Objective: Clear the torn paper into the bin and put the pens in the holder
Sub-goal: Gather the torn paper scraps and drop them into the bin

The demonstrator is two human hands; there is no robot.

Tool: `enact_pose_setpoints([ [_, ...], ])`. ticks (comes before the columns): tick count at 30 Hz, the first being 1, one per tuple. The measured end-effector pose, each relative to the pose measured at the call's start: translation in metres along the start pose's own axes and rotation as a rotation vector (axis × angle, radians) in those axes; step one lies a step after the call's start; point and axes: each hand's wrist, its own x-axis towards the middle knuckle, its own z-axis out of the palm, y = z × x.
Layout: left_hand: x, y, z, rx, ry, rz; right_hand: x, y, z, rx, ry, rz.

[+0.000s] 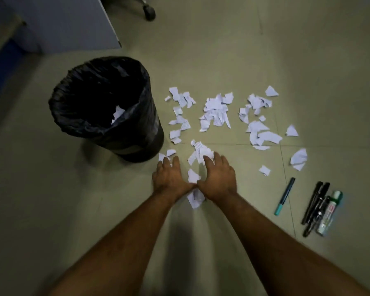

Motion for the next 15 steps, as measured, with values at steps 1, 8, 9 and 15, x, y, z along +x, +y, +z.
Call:
enact_pose_setpoints([
  [1, 0.002, -0.002, 0.005, -0.007, 0.006, -0.018, 0.001, 0.004, 0.004, -0.038, -0.011, -0.001],
  [8, 0.0, 0.007, 0.025, -0.09, -0.142, 0.148, 0.01, 0.024, 0.009, 0.129, -0.081, -0.078],
  [9, -0.005, 0.01, 0.025, -0.069, -0.153, 0.206, 0.005, 0.029, 0.008, 0.194, -0.049, -0.08],
  [15, -0.015, 0.025, 0.026, 0.281, -0.175, 0.454, -0.015, 0.06, 0.008, 0.163, 0.025, -0.112],
])
